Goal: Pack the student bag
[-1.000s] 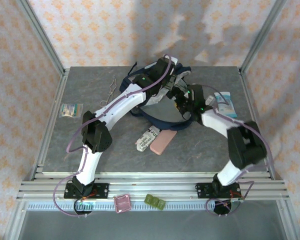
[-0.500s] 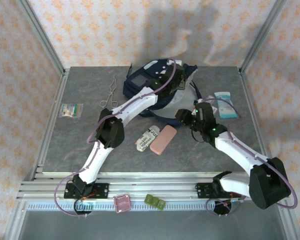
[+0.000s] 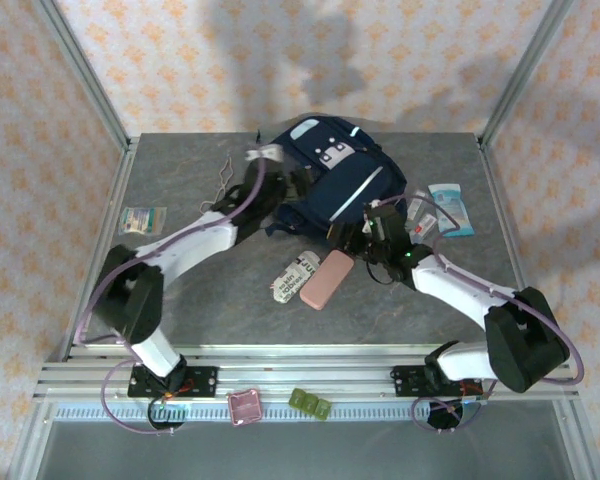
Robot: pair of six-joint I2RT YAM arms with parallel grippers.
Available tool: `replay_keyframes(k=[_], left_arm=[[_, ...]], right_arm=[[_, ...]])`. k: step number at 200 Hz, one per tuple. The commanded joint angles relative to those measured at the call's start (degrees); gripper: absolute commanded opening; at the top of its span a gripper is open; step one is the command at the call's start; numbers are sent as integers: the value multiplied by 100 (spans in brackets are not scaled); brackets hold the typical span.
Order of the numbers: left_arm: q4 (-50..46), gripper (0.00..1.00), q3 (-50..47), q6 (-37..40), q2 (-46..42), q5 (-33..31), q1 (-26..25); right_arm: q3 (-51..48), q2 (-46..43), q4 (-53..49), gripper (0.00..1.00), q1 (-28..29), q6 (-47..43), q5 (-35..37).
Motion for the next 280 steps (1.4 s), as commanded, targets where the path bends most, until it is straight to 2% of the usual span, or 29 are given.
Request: replay_keyframes(k=[1,21,45,85,107,121,140,148,157,194,235,259,280], left_arm=[[1005,74,-915,-621,43,584,381],[1386,74,-1313,-893,296,797,603],[1701,74,-1357,-1217,790,932,747],[2015,74,-1095,-1453,1520,1129,876],[2056,70,-866,-1477,1979,1129,917],[2126,59,-705,-1540,2237,1273,978],[2168,28,-470,-1683,2476,1664,1057],[2157,11,-380,-1716,2500,1844,1082],[2122,0,-323,-1709,2452,1969,1092],[2034,0,-487,-1828,1636,2125,1096],[1964,0,-675,-2174,525,2155,1070],[1895,0,-803,-2198,111,1992,1043],[1919,0,-1058,-2341,-122,2016,1025]], right_arm=[[220,17,258,63,76,-40,-24],[238,2,317,63,94,-17,-36],[180,-82,352,63,102,70,11],[38,-306,301,63,102,105,173],[10,-319,321,63,102,114,166],[12,-292,326,62,102,124,132],[28,-221,318,56,102,100,45],[27,-180,309,53,115,91,27],[9,-138,299,51,141,75,16],[108,170,255,44,376,-46,-47],[438,738,273,41,674,-92,-84],[568,1153,176,30,603,131,455],[669,1381,360,29,326,356,713]])
